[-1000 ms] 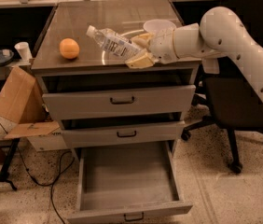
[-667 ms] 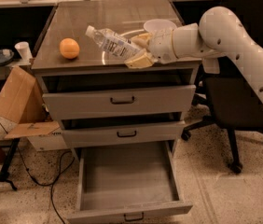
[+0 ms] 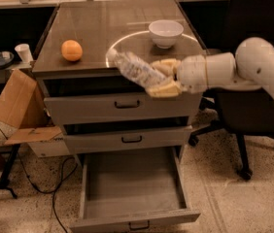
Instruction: Place blue plastic bottle into bottom drawer
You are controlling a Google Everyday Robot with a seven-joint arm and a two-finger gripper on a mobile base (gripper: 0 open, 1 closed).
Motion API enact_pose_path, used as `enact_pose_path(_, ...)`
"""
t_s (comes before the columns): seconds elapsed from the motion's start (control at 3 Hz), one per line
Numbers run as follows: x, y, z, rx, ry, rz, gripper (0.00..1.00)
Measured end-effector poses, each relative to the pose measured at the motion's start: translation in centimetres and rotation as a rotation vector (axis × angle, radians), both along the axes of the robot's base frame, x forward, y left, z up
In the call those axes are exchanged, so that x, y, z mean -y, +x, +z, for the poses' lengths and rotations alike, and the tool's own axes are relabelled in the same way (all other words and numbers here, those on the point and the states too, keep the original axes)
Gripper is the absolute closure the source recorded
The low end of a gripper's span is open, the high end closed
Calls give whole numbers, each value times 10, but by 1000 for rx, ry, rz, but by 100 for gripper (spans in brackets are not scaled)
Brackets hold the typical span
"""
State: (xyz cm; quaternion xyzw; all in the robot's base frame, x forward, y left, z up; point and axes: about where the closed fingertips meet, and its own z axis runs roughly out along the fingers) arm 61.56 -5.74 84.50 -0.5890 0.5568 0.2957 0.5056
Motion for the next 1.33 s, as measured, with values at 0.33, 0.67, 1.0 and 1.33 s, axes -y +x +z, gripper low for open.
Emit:
enact_pose_path(0.33,27,-49,-41,-77,59,54,100)
enact_pose_path(0.67,27,-86,-119,-200,99,120,100)
enact_pose_path(1.0,-6,-115,-229,-343,-23,163,100)
enact_pose_path(1.33,-33,-126,-301,-412,-170,115,100)
